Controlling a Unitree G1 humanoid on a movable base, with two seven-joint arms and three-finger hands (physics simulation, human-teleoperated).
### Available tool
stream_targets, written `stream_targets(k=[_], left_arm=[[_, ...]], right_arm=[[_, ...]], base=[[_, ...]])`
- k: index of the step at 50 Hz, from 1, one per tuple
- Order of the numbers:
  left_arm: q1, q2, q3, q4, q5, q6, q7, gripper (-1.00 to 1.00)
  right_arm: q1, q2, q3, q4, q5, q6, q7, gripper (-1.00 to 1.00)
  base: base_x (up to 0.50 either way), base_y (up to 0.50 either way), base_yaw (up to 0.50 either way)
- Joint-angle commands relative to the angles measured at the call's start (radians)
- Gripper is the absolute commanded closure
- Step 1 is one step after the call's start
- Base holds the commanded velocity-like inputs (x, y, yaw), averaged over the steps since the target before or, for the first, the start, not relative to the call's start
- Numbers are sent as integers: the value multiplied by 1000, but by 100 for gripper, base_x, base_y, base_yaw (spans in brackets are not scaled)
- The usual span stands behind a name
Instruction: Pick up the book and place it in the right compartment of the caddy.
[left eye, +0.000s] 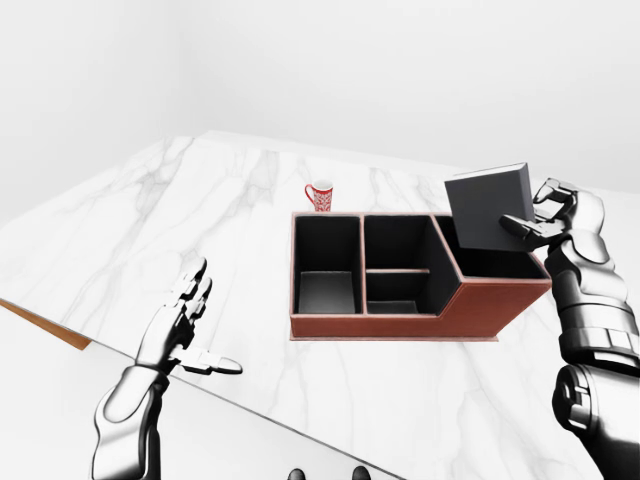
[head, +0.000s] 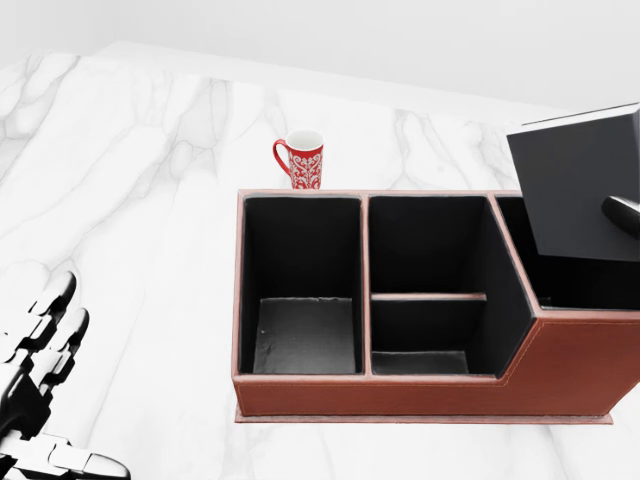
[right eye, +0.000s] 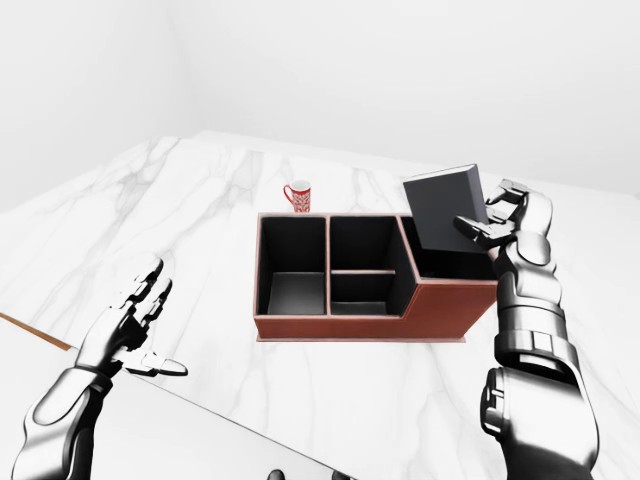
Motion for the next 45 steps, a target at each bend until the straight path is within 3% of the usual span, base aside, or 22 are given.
stream_targets(k=[1, 11, 12, 13, 14, 22, 45], left_arm=[[-2, -4, 1, -6, -20, 0, -22, -100], [-5, -3, 0, 4, -17, 0, -22, -100], [-6, -3, 1, 2, -20, 0, -22, -100], [-6, -3, 1, 2, -20, 0, -22, -100], [-5, -3, 1, 2, -19, 0, -22, -100], [-4, -2, 2, -5, -20, 0, -23, -100], [-6, 0, 9, -17, -24, 0, -25, -100]], right_arm=[[-22, -7, -16, -5, -24, -14, -16, 100], [-40, -1, -6, 22, -32, -28, -16, 100], [-37, 1, -4, 19, -31, -26, -9, 3], [-37, 1, -5, 18, -31, -26, -8, 3], [-33, 3, -2, 11, -33, -23, -5, -100], [-33, 0, -7, -25, -35, 1, -7, -100], [-30, -6, -12, -50, -31, 3, -11, -100]], base=[[0, 0, 0], [0, 0, 0], [0, 0, 0], [0, 0, 0], [0, 0, 0], [0, 0, 0], [0, 0, 0]])
